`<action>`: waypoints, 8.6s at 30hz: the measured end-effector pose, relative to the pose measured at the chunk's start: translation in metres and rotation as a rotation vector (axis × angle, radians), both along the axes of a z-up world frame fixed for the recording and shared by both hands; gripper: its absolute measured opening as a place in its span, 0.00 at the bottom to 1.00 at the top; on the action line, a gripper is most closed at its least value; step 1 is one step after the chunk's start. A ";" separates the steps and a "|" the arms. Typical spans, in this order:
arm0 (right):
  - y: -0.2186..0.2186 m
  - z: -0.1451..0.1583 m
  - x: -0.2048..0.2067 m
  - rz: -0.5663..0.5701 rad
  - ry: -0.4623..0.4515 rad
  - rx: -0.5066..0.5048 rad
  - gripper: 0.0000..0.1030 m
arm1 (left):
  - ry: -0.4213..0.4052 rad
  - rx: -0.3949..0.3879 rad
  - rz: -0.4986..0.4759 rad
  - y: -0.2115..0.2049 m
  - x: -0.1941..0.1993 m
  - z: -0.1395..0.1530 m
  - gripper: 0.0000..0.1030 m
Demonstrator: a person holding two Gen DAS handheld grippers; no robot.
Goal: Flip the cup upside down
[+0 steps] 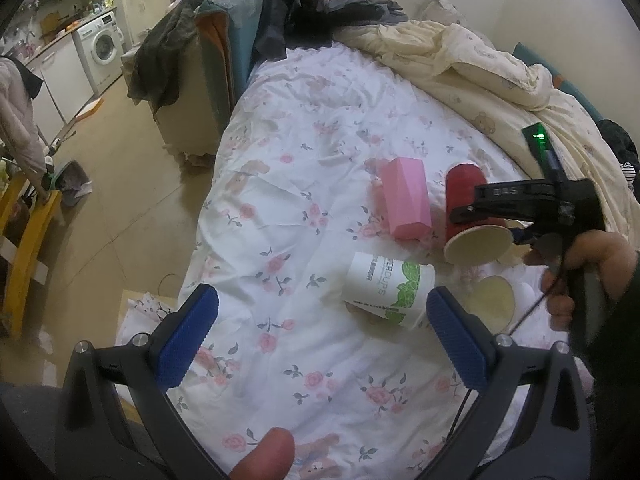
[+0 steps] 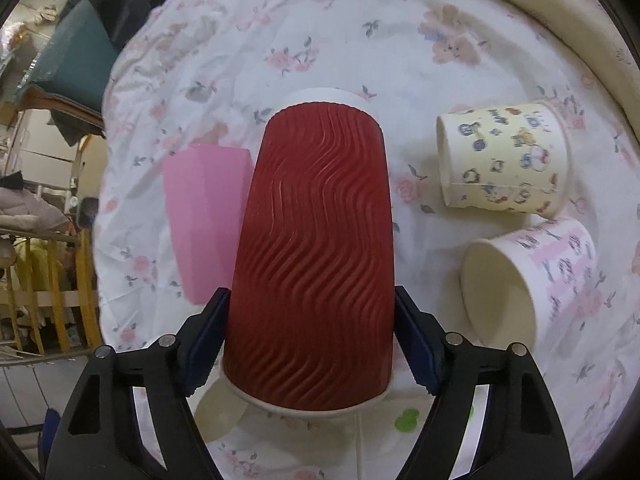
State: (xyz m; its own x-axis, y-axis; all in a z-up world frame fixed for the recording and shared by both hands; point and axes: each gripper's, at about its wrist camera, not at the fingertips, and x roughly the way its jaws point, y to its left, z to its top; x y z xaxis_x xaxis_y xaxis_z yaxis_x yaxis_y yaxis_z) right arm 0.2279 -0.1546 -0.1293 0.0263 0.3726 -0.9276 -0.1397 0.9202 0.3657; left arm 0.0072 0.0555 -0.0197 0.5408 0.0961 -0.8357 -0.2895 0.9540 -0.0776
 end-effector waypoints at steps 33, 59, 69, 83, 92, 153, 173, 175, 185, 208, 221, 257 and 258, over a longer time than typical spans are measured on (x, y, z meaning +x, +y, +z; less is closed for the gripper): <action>0.006 -0.021 -0.197 0.117 0.121 0.050 0.82 | -0.012 0.000 0.012 0.007 -0.013 0.004 1.00; -0.073 0.083 -0.176 -0.010 -0.280 0.075 0.95 | 0.032 0.026 -0.025 -0.008 -0.011 -0.007 1.00; -0.080 0.085 -0.183 -0.021 -0.372 0.039 0.97 | -0.027 0.028 -0.093 -0.024 -0.016 0.008 1.00; -0.096 0.095 -0.188 -0.040 -0.457 0.020 1.00 | 0.199 -0.095 -0.178 -0.080 0.021 -0.025 1.00; -0.123 0.096 -0.184 -0.124 -0.435 0.030 1.00 | 0.415 -0.157 -0.218 -0.129 0.052 -0.081 0.95; -0.015 0.065 -0.213 0.230 -0.183 0.373 1.00 | 0.016 -0.262 -0.276 -0.045 0.003 -0.006 0.65; -0.034 0.041 -0.200 0.143 -0.146 0.160 1.00 | 0.001 -0.224 -0.331 -0.057 -0.002 0.000 0.65; -0.044 0.051 -0.198 0.107 -0.202 0.142 1.00 | 0.005 -0.190 -0.311 -0.054 -0.003 -0.001 0.65; -0.111 0.090 -0.190 -0.157 -0.431 -0.024 1.00 | 0.108 -0.082 -0.273 -0.073 0.003 -0.028 0.65; -0.143 0.092 -0.182 -0.249 -0.359 0.096 1.00 | 0.098 0.060 -0.223 -0.149 0.050 -0.077 0.65; -0.140 0.090 -0.181 -0.244 -0.358 0.085 1.00 | 0.133 0.102 -0.277 -0.156 0.043 -0.077 0.89; -0.066 0.107 -0.229 0.000 -0.593 -0.021 1.00 | -0.134 0.019 -0.138 -0.046 -0.053 0.006 1.00; -0.065 0.106 -0.229 0.002 -0.590 -0.022 1.00 | -0.131 0.019 -0.136 -0.045 -0.052 0.006 1.00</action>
State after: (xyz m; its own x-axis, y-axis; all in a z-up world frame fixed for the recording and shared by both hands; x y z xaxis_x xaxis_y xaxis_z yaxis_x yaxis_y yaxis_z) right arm -0.0008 -0.2200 -0.0234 0.5397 0.3538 -0.7639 -0.3152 0.9263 0.2063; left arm -0.0453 0.0101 -0.0139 0.6538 0.0297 -0.7561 -0.1459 0.9854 -0.0875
